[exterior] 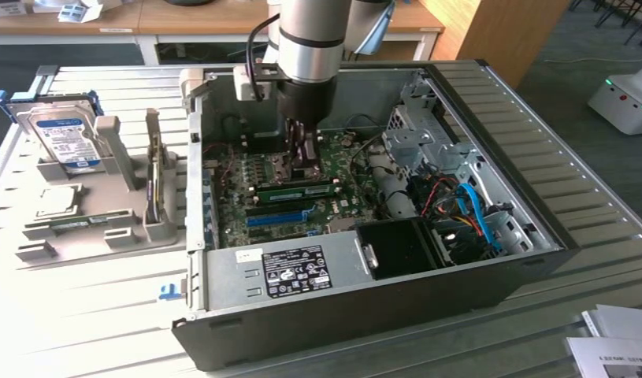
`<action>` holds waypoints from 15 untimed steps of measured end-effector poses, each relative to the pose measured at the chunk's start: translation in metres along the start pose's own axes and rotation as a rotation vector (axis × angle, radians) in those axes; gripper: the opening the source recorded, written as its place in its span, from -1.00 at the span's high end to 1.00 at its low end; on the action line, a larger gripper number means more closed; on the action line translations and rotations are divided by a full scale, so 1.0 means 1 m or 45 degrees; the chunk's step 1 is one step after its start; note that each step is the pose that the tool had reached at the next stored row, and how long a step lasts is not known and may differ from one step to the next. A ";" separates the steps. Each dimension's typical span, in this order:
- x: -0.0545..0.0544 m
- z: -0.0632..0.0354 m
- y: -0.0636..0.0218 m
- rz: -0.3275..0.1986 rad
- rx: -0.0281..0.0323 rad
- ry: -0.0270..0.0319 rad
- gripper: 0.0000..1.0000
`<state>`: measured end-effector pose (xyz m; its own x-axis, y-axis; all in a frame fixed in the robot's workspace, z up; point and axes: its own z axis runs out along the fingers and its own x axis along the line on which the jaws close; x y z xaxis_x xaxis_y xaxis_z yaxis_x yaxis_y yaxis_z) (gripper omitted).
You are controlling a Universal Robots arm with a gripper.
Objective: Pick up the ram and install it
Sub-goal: 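Press down the ram until it locks into place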
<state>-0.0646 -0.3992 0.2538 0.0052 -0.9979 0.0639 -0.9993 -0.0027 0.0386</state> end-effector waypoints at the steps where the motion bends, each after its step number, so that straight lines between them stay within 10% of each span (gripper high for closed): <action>1: 0.000 -0.0010 0.0000 0.000 0.0000 -0.0002 0.80; 15: 0.002 -0.0247 0.0009 0.000 0.0001 -0.0002 0.80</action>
<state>-0.0646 -0.3992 0.2785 0.0051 -0.9980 0.0637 -0.9993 -0.0027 0.0385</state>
